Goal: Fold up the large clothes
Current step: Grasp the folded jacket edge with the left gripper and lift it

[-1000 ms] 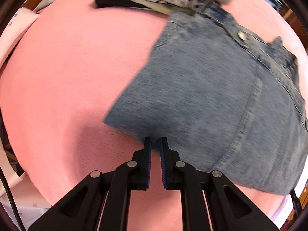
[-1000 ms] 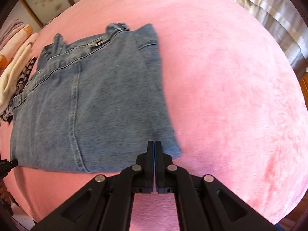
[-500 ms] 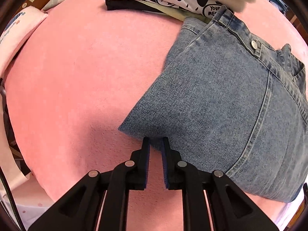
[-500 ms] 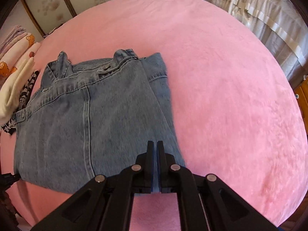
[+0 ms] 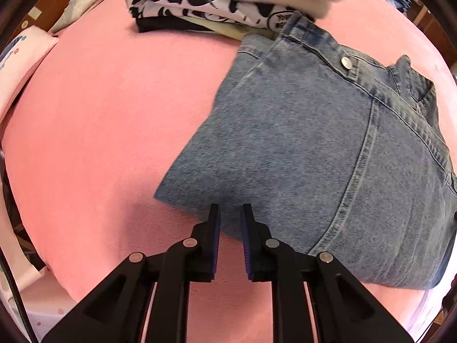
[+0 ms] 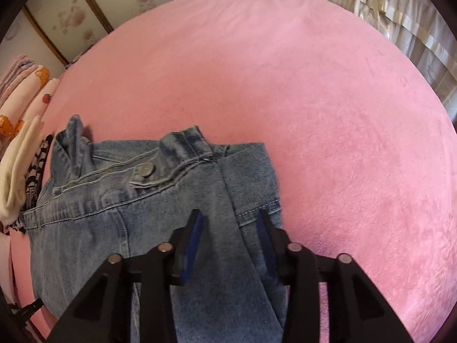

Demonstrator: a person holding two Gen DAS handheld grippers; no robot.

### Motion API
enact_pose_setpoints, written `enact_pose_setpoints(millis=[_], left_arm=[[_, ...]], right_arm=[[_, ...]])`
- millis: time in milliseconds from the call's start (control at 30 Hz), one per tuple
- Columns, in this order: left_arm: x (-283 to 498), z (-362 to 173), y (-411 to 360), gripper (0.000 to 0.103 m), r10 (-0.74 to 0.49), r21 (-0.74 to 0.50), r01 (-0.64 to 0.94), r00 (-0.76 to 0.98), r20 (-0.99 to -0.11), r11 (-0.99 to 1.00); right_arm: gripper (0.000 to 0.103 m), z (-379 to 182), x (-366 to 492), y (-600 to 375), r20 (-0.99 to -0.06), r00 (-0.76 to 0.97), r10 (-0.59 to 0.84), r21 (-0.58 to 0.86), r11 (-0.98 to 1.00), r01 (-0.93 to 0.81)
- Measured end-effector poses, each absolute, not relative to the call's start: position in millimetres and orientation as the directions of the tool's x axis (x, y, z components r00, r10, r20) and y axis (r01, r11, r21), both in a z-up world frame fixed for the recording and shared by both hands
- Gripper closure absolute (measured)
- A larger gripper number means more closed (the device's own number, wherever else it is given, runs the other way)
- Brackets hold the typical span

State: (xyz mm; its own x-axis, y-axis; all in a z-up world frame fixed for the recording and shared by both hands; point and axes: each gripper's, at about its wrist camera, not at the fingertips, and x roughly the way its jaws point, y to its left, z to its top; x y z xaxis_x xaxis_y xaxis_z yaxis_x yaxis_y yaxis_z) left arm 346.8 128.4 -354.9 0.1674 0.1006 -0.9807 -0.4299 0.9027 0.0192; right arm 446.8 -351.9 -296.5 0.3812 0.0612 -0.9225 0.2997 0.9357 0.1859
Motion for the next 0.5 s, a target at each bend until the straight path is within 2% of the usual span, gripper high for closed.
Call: enact_pose_setpoints(millis=[33, 100, 367, 500], left_arm=[[348.0, -354.6, 125.7, 0.090, 0.101, 0.020, -0.428, 0.168, -0.981, 0.904], [349.5, -353.3, 122.7, 0.090, 0.095, 0.015, -0.422, 0.171, -0.981, 0.906], [350.8, -350.1, 120.5, 0.090, 0.085, 0.006, -0.412, 0.174, -0.981, 0.911], [351.1, -354.4, 123.7, 0.090, 0.088, 0.013, -0.411, 0.163, -0.983, 0.911]], right_arm=[[0.077, -298.1, 446.5, -353.4, -0.925, 0.377, 0.054, 0.180, 0.934, 0.309], [0.101, -298.5, 445.3, -357.7, -0.915, 0.390, 0.103, 0.236, 0.921, 0.310], [0.102, -285.0, 436.4, -365.2, -0.899, 0.421, 0.119, 0.279, 0.897, 0.344], [0.102, -286.4, 434.7, -356.5, -0.909, 0.413, 0.052, 0.196, 0.929, 0.314]])
